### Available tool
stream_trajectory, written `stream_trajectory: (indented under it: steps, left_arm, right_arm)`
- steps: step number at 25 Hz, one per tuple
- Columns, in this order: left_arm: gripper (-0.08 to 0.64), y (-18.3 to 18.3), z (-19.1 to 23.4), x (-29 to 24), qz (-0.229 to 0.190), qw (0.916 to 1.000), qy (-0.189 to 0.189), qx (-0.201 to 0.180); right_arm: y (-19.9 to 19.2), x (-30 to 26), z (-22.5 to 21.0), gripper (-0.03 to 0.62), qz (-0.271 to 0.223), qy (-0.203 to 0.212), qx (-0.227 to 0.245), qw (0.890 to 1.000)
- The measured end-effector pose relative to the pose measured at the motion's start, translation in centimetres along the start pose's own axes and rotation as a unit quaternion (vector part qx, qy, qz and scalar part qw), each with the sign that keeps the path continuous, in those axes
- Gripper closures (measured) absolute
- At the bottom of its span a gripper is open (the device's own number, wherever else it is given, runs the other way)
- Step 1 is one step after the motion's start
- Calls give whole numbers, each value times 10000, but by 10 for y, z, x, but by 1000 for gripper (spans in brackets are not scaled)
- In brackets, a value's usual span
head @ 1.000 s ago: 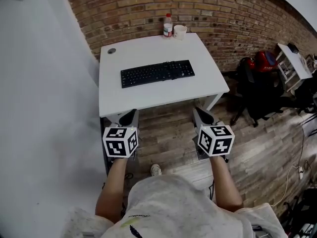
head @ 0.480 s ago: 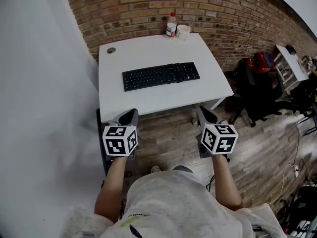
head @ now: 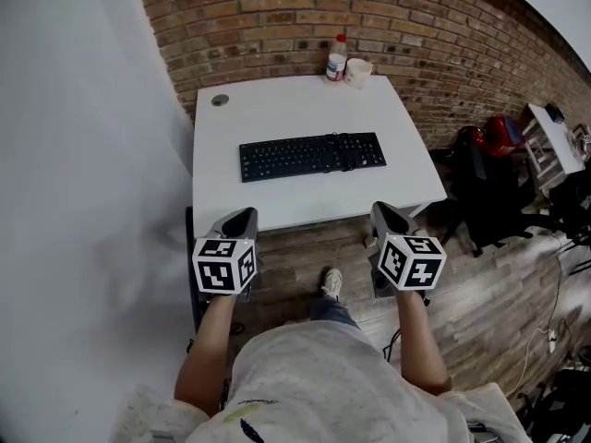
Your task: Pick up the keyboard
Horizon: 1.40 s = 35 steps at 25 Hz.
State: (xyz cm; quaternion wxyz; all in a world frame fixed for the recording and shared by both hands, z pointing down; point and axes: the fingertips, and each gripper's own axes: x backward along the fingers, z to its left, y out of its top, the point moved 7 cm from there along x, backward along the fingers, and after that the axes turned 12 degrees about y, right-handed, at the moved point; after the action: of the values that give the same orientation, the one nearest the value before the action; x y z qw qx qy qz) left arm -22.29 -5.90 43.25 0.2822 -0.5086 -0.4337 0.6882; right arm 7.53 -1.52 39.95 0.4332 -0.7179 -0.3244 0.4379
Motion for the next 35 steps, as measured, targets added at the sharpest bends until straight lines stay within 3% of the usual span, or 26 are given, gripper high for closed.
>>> stream_trajectory:
  steps: [14, 24, 28, 35]
  left_arm:
    - [566, 26, 6, -91, 225, 9983, 475, 231]
    - [565, 38, 1, -154, 392, 9953, 792, 387]
    - [530, 42, 2, -174, 434, 9933, 949, 489]
    - [434, 46, 5, -202, 508, 9876, 1363, 586]
  right_arm:
    - [35, -79, -86, 584, 291, 222, 65, 9993]
    - [45, -145, -151, 574, 526, 646, -97, 9965]
    - [47, -171, -174, 488, 648, 899, -201, 9936]
    - [46, -201, -213, 456, 859, 1000, -241, 9910]
